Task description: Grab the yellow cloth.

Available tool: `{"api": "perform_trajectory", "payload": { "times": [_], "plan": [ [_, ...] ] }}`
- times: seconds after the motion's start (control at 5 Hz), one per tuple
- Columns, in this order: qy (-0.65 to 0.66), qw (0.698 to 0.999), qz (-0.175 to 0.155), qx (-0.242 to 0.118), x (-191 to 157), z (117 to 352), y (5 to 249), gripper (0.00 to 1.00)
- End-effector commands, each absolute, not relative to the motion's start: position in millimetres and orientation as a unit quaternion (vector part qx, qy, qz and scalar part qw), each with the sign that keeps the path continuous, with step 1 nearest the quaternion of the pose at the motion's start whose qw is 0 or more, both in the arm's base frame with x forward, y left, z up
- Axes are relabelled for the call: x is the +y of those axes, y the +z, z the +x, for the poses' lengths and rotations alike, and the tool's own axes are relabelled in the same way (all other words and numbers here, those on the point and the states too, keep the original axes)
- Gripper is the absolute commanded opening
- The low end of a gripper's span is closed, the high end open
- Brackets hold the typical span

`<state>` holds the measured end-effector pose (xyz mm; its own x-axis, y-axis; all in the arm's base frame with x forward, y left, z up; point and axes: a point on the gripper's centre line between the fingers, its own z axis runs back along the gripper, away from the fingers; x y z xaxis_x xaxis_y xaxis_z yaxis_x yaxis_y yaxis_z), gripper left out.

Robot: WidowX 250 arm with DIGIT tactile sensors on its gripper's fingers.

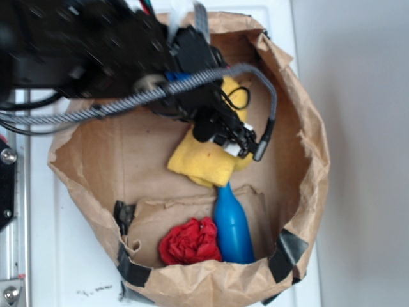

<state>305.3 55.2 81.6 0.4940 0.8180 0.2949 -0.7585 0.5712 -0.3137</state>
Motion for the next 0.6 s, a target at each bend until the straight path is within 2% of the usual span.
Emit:
{"api": "perform_trajectory", "payload": {
  "times": [0.0,0.2,0.4],
  "plan": [
    [0.428,0.866,-0.098,-0.238,44.5,335.3,84.4,1.00],
    [0.435,0.869,-0.066,-0.224,37.9,350.9,66.3,1.00],
    [0.438,0.870,-0.057,-0.218,35.4,357.8,61.2,1.00]
  ]
}}
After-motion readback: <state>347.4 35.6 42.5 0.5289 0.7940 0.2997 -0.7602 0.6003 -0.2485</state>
